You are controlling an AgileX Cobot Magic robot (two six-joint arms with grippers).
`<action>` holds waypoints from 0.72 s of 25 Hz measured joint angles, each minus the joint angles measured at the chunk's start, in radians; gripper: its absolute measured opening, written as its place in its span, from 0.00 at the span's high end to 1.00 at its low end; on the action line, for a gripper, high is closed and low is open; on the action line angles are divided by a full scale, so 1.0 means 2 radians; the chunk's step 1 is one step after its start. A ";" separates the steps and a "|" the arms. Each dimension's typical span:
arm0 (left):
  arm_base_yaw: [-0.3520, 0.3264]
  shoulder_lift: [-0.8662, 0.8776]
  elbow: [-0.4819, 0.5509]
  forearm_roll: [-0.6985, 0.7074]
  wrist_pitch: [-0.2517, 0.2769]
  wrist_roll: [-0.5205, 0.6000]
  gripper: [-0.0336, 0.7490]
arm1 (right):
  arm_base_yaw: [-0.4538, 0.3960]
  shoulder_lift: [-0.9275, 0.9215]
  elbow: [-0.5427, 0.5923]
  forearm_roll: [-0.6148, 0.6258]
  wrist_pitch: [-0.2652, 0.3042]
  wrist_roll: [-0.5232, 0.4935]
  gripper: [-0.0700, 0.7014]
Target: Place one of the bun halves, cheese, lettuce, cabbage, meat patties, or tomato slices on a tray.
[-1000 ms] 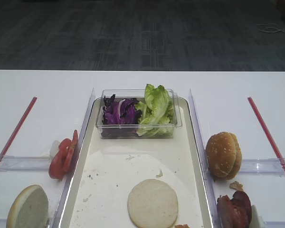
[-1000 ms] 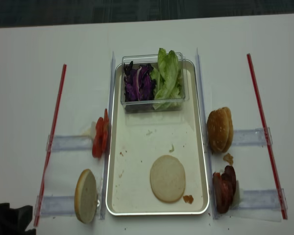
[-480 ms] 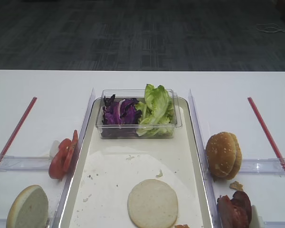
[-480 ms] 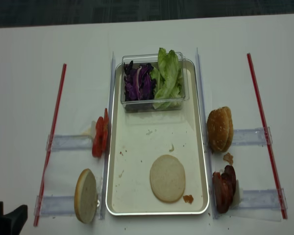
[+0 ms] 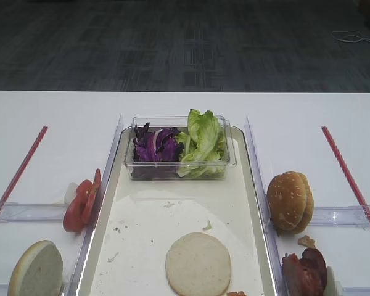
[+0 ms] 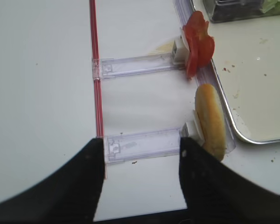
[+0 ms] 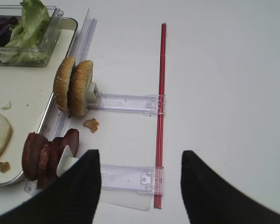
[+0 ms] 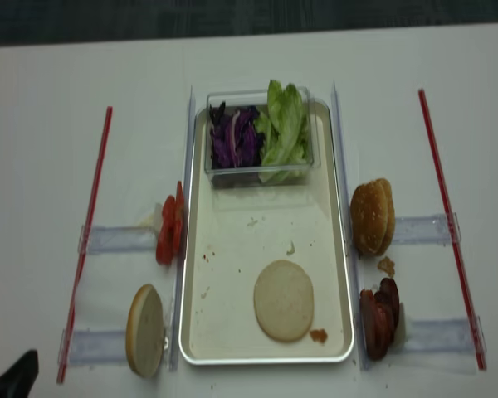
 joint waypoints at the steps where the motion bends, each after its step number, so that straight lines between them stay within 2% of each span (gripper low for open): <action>1: 0.000 -0.003 0.000 0.000 0.000 0.000 0.51 | 0.000 0.000 0.000 0.000 0.000 0.000 0.38; 18: 0.000 -0.060 0.000 0.000 0.004 -0.004 0.51 | 0.000 0.000 0.000 0.002 0.000 -0.001 0.38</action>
